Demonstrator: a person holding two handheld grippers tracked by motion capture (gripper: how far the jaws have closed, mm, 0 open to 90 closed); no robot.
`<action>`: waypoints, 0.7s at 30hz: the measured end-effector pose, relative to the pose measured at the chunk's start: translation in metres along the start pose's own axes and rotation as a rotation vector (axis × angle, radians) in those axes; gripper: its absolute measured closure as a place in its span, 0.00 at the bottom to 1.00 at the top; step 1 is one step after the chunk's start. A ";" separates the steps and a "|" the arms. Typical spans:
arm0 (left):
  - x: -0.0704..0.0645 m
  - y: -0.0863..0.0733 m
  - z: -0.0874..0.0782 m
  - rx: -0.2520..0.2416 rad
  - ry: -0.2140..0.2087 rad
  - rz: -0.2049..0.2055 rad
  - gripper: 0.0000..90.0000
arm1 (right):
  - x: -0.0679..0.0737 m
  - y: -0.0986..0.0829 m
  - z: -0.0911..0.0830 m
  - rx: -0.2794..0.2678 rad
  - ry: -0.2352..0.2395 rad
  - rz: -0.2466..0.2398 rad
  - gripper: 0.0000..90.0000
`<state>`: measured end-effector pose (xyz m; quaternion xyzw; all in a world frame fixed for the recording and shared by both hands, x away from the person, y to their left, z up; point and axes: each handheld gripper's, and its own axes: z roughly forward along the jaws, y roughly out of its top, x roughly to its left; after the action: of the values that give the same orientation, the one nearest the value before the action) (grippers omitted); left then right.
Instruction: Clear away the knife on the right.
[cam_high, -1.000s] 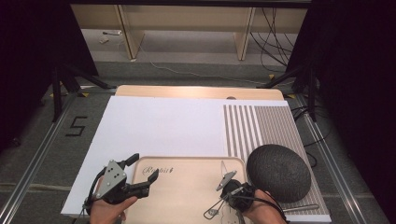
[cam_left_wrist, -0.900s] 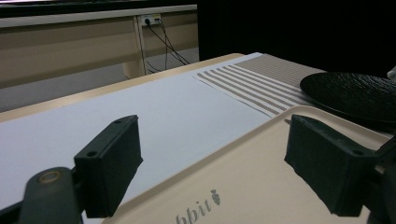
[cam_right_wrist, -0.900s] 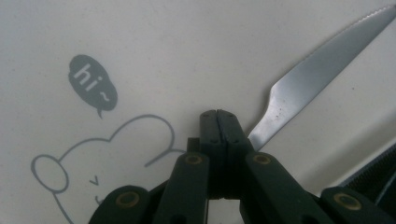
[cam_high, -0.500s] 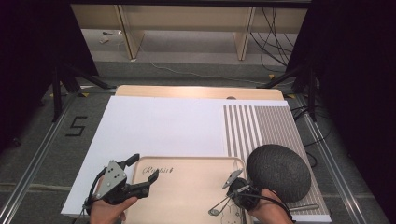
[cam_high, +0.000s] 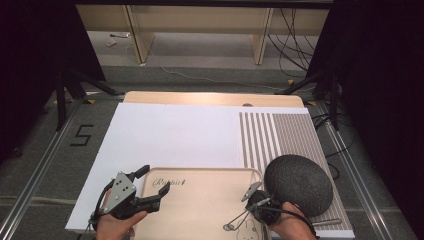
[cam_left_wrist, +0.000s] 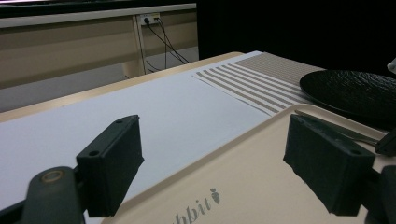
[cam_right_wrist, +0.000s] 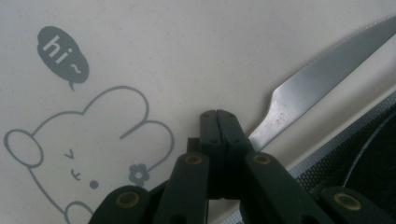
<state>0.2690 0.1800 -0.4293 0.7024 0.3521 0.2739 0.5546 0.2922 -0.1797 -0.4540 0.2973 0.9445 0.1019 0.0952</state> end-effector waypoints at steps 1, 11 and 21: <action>0.000 0.000 0.000 0.000 0.001 0.000 0.21 | 0.000 0.000 0.000 -0.002 0.001 -0.001 1.00; 0.000 0.000 0.000 0.001 -0.001 0.001 0.21 | -0.001 0.000 -0.010 -0.105 0.047 0.021 0.86; 0.000 0.000 0.001 0.004 -0.004 0.003 0.21 | -0.001 0.002 -0.012 -0.168 0.125 0.061 0.64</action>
<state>0.2691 0.1795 -0.4299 0.7047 0.3505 0.2727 0.5534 0.2912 -0.1804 -0.4422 0.3102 0.9272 0.2017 0.0576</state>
